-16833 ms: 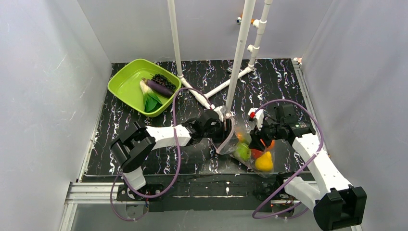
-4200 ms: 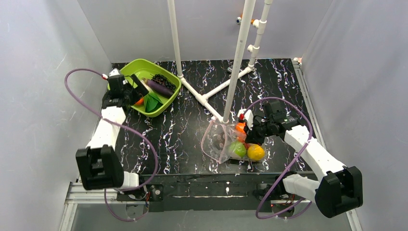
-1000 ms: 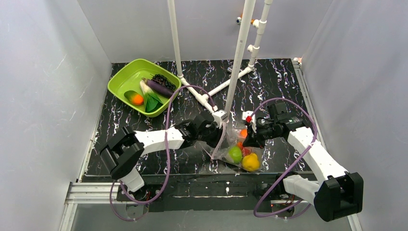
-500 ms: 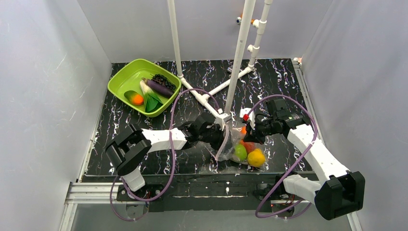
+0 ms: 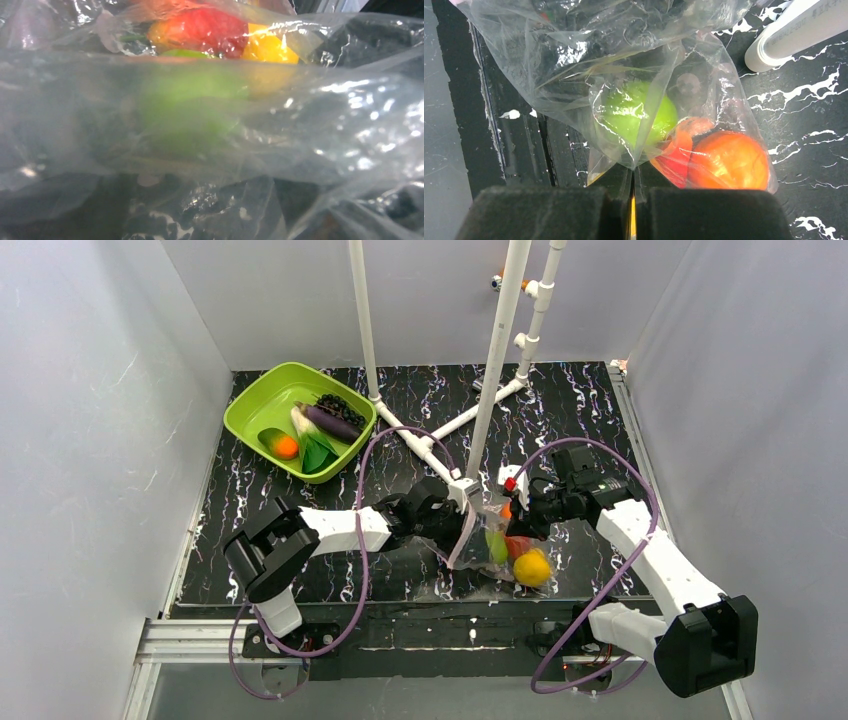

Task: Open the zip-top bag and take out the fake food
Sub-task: Pick up the fake fruit from the zipper food storage bag.

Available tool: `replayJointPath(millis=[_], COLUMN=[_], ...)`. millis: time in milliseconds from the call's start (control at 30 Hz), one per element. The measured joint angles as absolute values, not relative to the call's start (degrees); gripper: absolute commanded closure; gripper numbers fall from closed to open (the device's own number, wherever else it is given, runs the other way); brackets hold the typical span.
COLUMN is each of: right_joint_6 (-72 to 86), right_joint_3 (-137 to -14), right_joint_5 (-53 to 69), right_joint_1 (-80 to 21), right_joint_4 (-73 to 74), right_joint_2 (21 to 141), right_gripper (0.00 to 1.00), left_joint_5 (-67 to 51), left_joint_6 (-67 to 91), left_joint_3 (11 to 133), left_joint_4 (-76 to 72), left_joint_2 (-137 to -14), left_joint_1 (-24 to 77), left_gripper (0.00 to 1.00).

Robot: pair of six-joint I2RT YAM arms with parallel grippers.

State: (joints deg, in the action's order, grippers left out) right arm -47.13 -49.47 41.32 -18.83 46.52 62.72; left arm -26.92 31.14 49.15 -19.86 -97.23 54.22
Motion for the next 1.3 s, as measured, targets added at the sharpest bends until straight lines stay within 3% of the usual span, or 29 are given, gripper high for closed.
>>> replayJointPath(millis=[133, 267, 567, 1133, 1300], right_joint_6=[-46.8, -46.7, -46.2, -45.4, -45.4], right_joint_3=[-48.8, -48.8, -47.6, -45.9, -45.8], right_joint_5=[41.3, 41.3, 41.6, 41.0, 38.7], right_joint_1=[-18.9, -18.9, -18.9, -18.8, -18.6], right_joint_4=[46.0, 45.2, 44.6, 44.0, 44.0], right_joint_2=[62.7, 62.6, 62.6, 62.7, 63.2], right_gripper=[0.99, 0.99, 0.99, 0.99, 0.99], left_joint_5=[-25.4, -25.1, -20.7, -11.4, -10.3], left_joint_6=[30.7, 31.2, 30.5, 22.5, 21.5], left_joint_3=[49.1, 49.2, 52.2, 57.8, 58.2], left_joint_4=[-19.7, -21.2, -19.8, -17.3, -17.7], left_joint_2=[-97.1, -97.3, -99.4, -102.8, -105.3], left_joint_1=[54.2, 54.6, 57.5, 61.3, 61.2], left_gripper=[0.03, 0.21, 0.37, 0.04, 0.08])
